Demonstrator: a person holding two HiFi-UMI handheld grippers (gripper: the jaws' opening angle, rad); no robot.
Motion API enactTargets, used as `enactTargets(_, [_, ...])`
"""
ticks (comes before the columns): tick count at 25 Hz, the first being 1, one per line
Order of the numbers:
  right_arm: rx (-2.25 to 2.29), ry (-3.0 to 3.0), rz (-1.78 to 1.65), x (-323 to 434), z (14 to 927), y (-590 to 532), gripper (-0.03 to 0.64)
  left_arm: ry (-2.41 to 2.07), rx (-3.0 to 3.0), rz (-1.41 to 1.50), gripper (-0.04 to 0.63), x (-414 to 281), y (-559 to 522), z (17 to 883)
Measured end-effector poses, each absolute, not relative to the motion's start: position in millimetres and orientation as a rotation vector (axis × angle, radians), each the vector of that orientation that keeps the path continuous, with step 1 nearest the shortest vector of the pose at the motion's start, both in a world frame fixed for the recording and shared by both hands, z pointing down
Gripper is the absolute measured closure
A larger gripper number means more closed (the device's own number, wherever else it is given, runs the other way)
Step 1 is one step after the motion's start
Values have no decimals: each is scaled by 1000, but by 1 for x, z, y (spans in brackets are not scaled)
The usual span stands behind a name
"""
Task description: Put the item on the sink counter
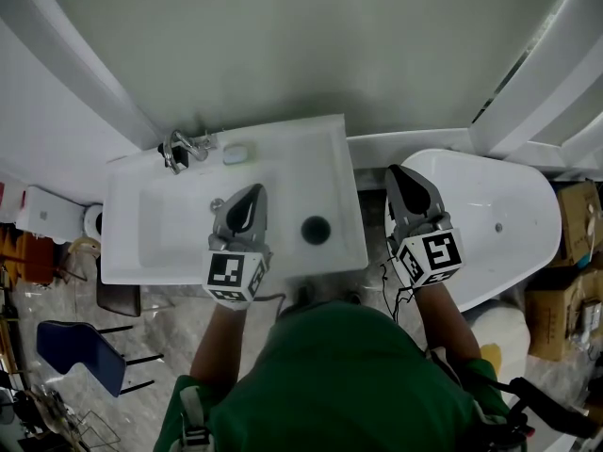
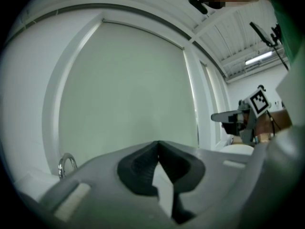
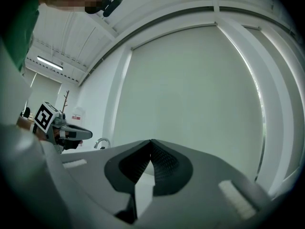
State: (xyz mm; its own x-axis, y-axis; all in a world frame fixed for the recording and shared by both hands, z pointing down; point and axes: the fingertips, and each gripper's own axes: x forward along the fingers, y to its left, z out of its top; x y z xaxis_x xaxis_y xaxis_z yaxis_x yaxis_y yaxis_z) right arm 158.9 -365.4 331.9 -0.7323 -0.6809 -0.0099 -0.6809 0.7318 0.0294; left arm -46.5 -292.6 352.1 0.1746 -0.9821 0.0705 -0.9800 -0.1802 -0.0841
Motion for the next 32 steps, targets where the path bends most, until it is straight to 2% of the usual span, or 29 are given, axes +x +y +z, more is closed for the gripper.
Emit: enactTargets(32, [1145, -2907, -73, 144, 331, -359, 620, 1992, -2444, -177, 597, -55, -291, 371])
